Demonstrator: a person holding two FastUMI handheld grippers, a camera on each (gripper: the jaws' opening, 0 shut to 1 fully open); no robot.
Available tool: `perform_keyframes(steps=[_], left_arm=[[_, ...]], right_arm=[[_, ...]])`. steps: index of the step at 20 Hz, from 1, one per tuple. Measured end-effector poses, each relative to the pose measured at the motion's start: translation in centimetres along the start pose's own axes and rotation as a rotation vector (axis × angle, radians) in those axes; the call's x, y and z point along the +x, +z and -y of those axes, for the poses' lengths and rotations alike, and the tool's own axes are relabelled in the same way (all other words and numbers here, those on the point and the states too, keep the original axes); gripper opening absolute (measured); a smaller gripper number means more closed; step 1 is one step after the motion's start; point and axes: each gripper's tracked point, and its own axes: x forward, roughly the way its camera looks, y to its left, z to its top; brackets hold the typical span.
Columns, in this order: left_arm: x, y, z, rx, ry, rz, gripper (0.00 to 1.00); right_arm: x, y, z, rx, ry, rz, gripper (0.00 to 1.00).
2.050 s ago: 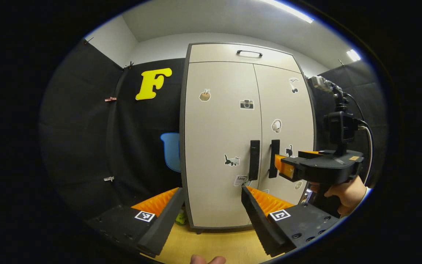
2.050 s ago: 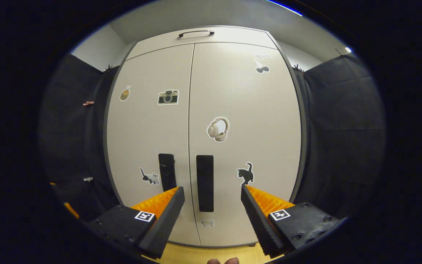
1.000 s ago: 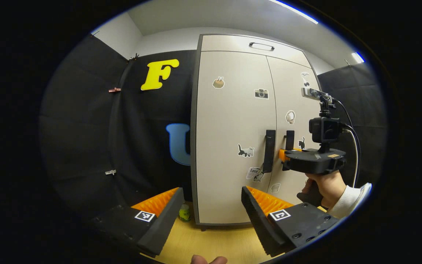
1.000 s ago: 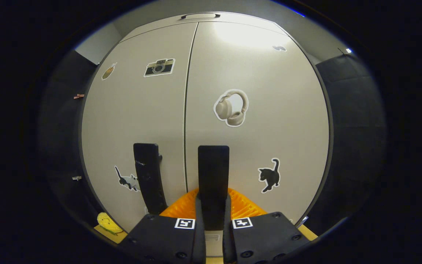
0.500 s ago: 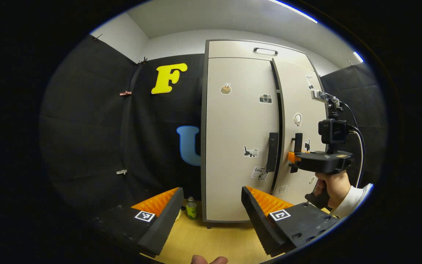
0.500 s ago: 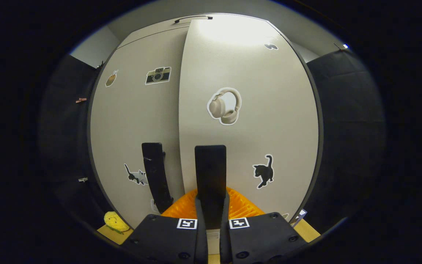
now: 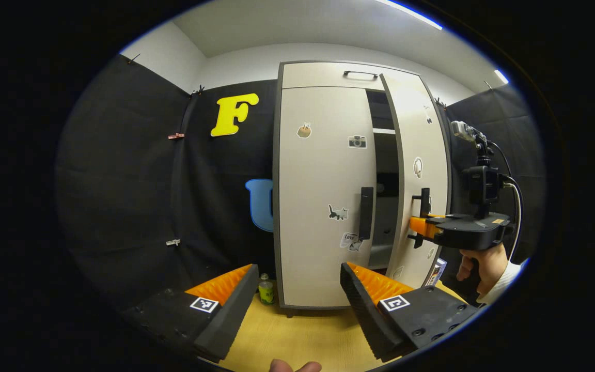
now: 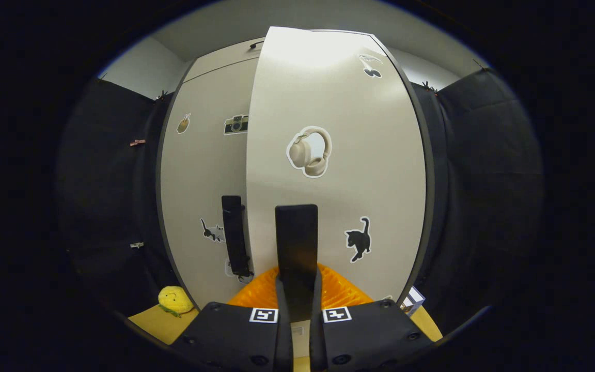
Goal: Open the right door of the double-door shoe cabinet with the right hand, and open the left door with the left hand.
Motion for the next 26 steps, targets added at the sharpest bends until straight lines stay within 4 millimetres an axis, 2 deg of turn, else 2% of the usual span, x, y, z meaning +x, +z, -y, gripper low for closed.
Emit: perform_keyframes(steps=[8,19,26], left_arm=[[-1.3,0.9,3.3,0.026,0.010,0.007,0.97],[-0.8,1.8,9.2,0.021,-0.006,0.019,0.97],[-0.1,2.2,13.0,0.019,-0.040,0.024,0.98]], right_arm=[[-1.9,-0.1,1.3,0.019,0.057,0.004,0.16],[-4.8,0.2,4.9,0.025,0.098,-0.007,0.16],[-6.0,0.2,7.6,0.007,0.099,-0.027,0.16]])
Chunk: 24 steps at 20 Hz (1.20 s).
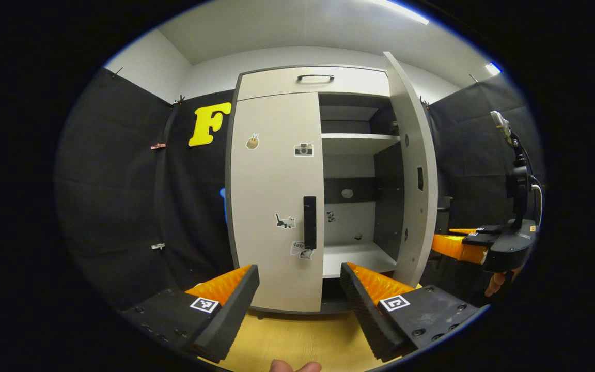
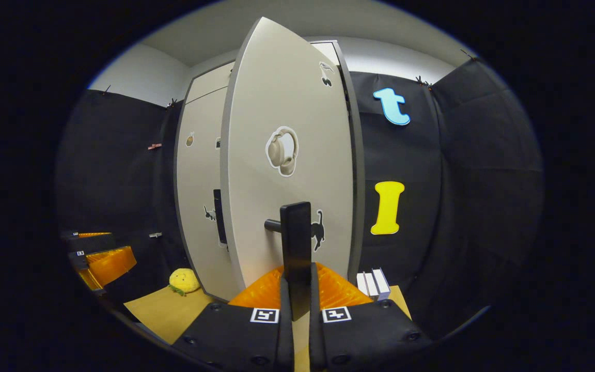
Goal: Open the right door of the double-door shoe cabinet with the right hand, and open the left door with the left hand.
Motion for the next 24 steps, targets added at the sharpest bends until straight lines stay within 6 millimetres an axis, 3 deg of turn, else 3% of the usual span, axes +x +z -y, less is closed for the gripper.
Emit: perform_keyframes(steps=[13,15,24], left_arm=[[2.1,0.5,4.8,0.011,-0.051,0.008,0.98],[2.4,0.5,5.2,0.012,-0.057,0.006,0.98],[3.1,0.7,6.3,0.030,-0.081,0.004,0.97]], right_arm=[[-1.1,0.4,6.1,0.011,-0.136,-0.003,0.12],[-0.9,0.5,5.2,0.051,-0.122,-0.003,0.09],[-1.2,0.7,6.1,0.077,-0.160,0.006,0.09]])
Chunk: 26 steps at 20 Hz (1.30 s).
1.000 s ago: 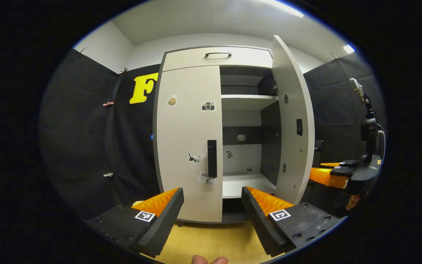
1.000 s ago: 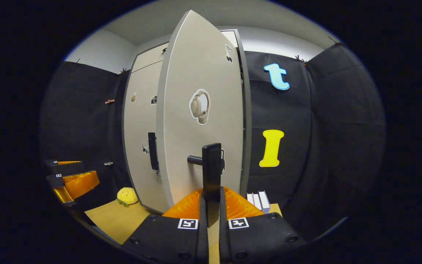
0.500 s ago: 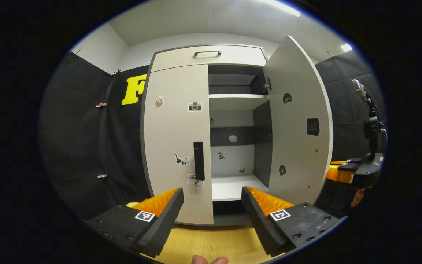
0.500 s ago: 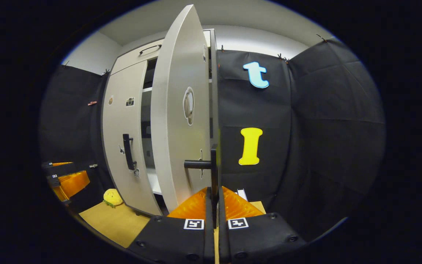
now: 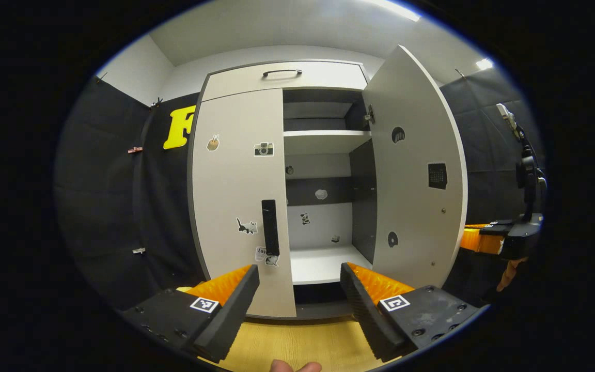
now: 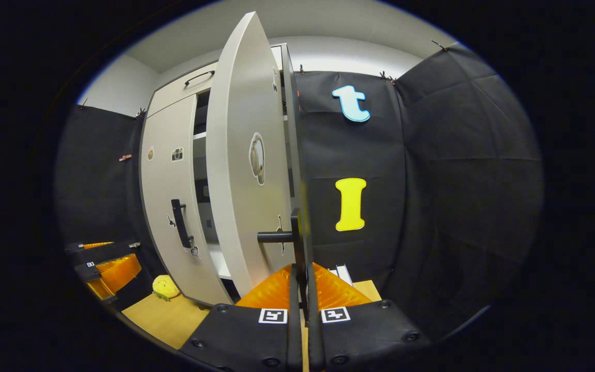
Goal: Open the right door of the double-door shoe cabinet with the right hand, and open the left door with the left hand.
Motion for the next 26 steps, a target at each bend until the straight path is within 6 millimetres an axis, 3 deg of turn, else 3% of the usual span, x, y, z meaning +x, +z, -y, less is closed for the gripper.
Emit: perform_keyframes(steps=[6,7,9,10,11,14,19,26], left_arm=[[1.2,0.2,-0.9,0.010,-0.002,0.002,0.96],[1.5,0.1,-1.1,0.009,-0.003,0.002,0.99],[2.4,0.4,-1.5,0.011,-0.004,0.008,0.96],[2.9,0.5,-1.7,0.012,-0.005,0.011,0.96],[3.5,0.5,-1.8,0.009,-0.006,0.015,0.96],[5.6,0.8,-1.9,-0.002,-0.020,0.022,0.99],[10.7,0.5,-3.0,0.018,-0.015,0.040,0.96],[17.7,-0.6,-6.6,0.040,0.054,0.037,0.92]], right_arm=[[-1.4,0.1,0.5,0.033,-0.030,-0.009,0.11],[-1.9,0.3,0.7,0.029,-0.039,-0.004,0.13],[-2.4,0.7,1.1,0.021,-0.055,0.014,0.24],[-2.8,0.8,1.3,0.018,-0.058,0.019,0.36],[-3.2,0.7,1.6,0.006,-0.065,0.016,0.38],[-4.3,0.2,2.3,-0.007,-0.094,0.012,1.00],[-5.3,0.0,2.0,0.010,-0.093,0.032,0.98],[-6.0,-0.6,4.2,-0.003,-0.184,0.029,0.98]])
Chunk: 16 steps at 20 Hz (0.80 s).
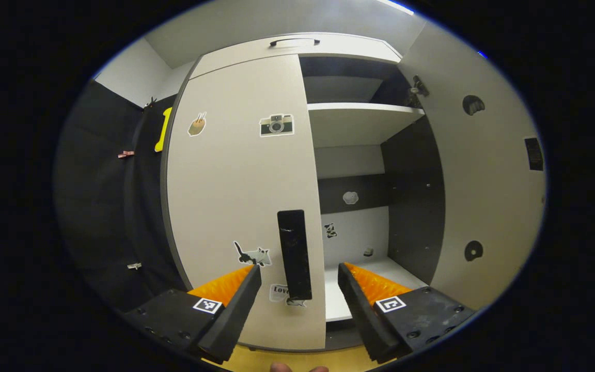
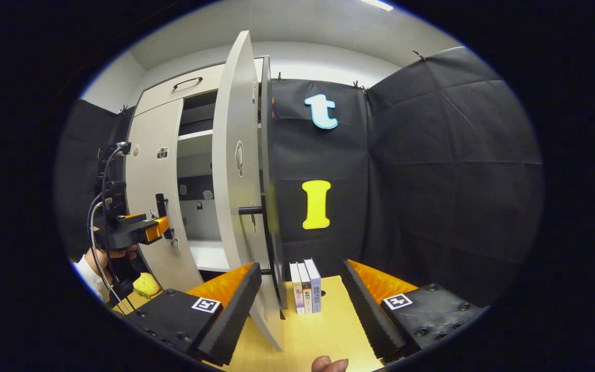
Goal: Open the right door of the double-door shoe cabinet with the right hand, and open the left door with the left hand.
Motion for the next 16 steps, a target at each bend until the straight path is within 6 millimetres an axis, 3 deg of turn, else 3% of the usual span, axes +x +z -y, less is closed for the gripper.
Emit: perform_keyframes(steps=[3,7,9,13,16], left_arm=[[2.3,-0.8,-0.2,0.004,-0.009,-0.009,0.89],[4.6,-1.9,-0.2,-0.003,-0.017,-0.020,0.73],[5.2,-1.7,-0.2,-0.018,-0.020,-0.011,0.65],[5.5,-1.6,0.1,-0.066,-0.025,-0.001,0.39],[5.6,-2.0,0.2,-0.072,-0.028,-0.004,0.37]], right_arm=[[0.1,0.3,0.7,-0.009,-0.037,0.011,0.98],[0.4,1.0,1.0,-0.034,-0.052,0.043,0.98],[0.5,0.9,1.2,-0.052,-0.054,0.045,0.98],[0.4,0.3,1.2,-0.056,-0.046,0.025,0.98],[0.2,0.6,1.1,-0.050,-0.048,0.031,0.98]])
